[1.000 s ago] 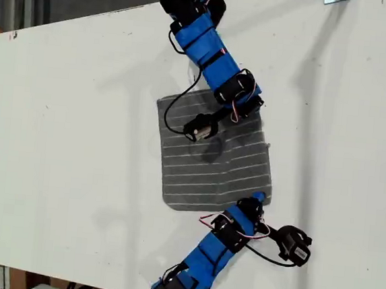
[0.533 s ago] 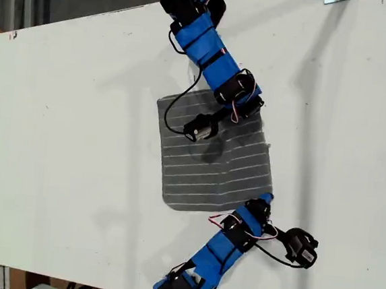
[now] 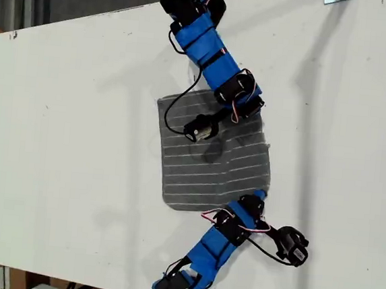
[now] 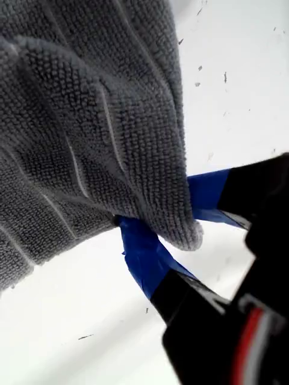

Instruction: Grasp corners of a square towel and fold twice.

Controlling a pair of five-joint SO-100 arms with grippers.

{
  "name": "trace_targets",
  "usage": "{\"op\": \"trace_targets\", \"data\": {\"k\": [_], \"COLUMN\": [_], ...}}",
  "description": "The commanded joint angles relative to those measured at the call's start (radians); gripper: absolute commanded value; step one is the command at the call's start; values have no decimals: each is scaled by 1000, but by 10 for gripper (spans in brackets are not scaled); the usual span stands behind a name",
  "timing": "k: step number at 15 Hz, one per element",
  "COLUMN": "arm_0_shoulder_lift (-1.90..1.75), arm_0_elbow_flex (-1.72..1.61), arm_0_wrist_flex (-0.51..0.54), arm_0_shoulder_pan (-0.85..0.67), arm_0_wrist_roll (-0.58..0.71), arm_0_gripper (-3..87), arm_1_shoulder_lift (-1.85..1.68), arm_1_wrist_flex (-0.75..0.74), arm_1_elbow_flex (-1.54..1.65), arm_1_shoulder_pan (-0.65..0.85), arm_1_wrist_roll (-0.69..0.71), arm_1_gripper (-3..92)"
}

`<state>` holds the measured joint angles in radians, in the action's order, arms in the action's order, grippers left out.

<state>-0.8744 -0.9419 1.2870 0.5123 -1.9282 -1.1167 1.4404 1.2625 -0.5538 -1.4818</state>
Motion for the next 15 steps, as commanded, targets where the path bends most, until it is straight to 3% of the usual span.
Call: {"op": "trace_targets", "data": {"k": [1,5,10,11,13,15], "arm_0_shoulder_lift": [-66,-91,31,46,74,61], "arm_0_elbow_flex": [78,75,49,44,11,40], "arm_0_wrist_flex": [18,31,-46,-71,-132,-103], "arm_0_shoulder_pan": [-9,-11,-46,-46,-55,-52], "arm_0_wrist_roll": [8,20,18,18,6,0], "arm_0_gripper": [178,181,178,158,-1,-1], "arm_1_shoulder_lift": [-20,-6,-20,-23,-23,-18], "arm_1_wrist_flex": [-5,-34,-28,-28,-26,-9], "arm_1_elbow_flex": [-14,-11,-9,-14,-25,-38], "arm_1_shoulder_pan": [6,12,-2,-2,-5,-8], "arm_1_wrist_roll": [14,29,26,26,28,25], "arm_1_gripper": [-1,-1,-1,-1,-1,-1]}}
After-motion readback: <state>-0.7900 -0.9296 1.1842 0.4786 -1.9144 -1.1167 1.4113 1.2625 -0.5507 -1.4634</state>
